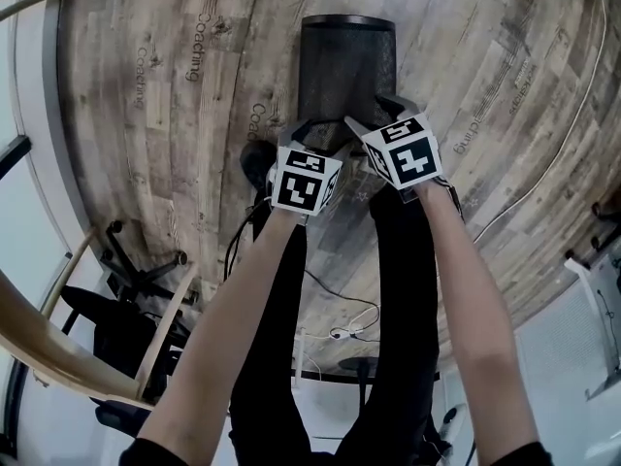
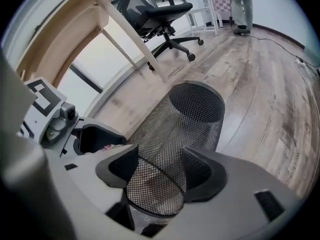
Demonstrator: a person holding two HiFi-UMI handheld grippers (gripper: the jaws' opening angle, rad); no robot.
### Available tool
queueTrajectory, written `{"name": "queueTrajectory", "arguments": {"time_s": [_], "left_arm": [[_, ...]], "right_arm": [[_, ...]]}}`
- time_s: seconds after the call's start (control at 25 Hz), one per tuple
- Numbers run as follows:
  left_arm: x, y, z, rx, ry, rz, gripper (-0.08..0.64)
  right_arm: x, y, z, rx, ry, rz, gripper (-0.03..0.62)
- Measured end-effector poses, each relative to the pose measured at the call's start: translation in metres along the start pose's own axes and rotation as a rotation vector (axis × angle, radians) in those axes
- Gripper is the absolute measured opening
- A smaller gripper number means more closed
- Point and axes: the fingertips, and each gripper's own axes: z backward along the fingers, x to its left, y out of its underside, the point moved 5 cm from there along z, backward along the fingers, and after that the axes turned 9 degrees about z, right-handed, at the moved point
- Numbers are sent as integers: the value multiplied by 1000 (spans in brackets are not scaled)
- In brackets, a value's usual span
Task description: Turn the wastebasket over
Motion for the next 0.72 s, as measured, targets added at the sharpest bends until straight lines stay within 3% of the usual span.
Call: {"name": "queueTrajectory", "arguments": {"time_s": [0.2, 0.44, 0.72], "left_arm": [[12, 0, 2, 55, 16, 1, 362], [19, 0, 3, 73, 40, 18, 362], [18, 1, 3, 69, 40, 24, 365]], "right_arm": [[3, -8, 3, -26, -39, 57, 285], [-37, -60, 13, -103, -3, 170, 285], [-64, -107, -8, -76, -45, 372, 285]]}}
